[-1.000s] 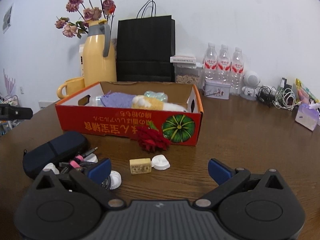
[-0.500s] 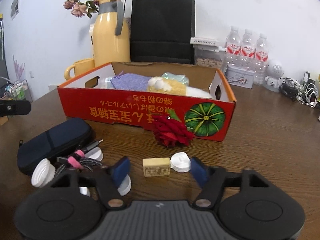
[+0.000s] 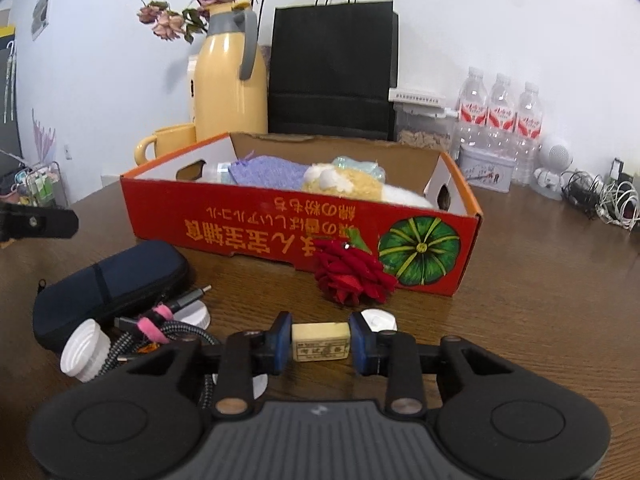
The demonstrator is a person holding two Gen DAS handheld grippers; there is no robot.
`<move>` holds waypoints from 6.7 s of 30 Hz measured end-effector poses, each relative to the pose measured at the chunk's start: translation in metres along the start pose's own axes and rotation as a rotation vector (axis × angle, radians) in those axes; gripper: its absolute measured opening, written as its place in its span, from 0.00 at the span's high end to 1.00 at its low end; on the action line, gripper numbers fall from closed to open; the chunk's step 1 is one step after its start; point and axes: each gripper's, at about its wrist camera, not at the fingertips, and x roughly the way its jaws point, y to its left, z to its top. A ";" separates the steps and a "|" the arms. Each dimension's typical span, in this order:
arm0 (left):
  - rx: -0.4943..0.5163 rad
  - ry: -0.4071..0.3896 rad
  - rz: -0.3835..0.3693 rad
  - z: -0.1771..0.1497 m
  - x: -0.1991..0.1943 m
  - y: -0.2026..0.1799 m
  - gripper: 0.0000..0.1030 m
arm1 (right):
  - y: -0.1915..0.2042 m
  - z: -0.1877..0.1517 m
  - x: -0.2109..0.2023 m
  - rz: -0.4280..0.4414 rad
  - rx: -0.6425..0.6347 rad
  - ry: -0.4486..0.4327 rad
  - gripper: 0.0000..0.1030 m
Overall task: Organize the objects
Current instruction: 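Grasp the small yellow block with the right tool while the left tool grasps the navy glasses case, then carry block and glasses case into the box and open both tools, then withdraw from the box and grasp the white round lid with the left tool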
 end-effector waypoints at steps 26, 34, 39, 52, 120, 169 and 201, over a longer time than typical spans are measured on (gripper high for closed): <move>0.023 0.036 -0.006 -0.005 0.010 -0.011 0.00 | 0.000 -0.004 -0.028 -0.039 -0.010 -0.163 0.71; 0.037 0.053 -0.021 -0.005 0.013 -0.016 0.00 | -0.001 -0.004 -0.031 -0.042 -0.004 -0.179 0.71; 0.049 0.072 -0.037 -0.006 0.015 -0.019 0.00 | -0.002 -0.005 -0.032 -0.046 0.001 -0.185 0.71; 0.098 0.179 -0.091 -0.014 0.047 -0.031 0.00 | -0.002 -0.004 -0.032 -0.043 0.002 -0.184 0.71; 0.010 -0.023 -0.101 0.112 0.144 -0.064 0.38 | -0.034 0.121 0.079 -0.056 0.039 -0.249 0.71; 0.016 -0.080 -0.038 0.080 0.044 -0.045 0.00 | -0.015 0.083 -0.015 -0.094 0.016 -0.222 0.00; 0.141 0.160 -0.168 -0.036 -0.010 -0.031 0.00 | 0.024 -0.029 -0.052 -0.039 0.008 0.014 0.00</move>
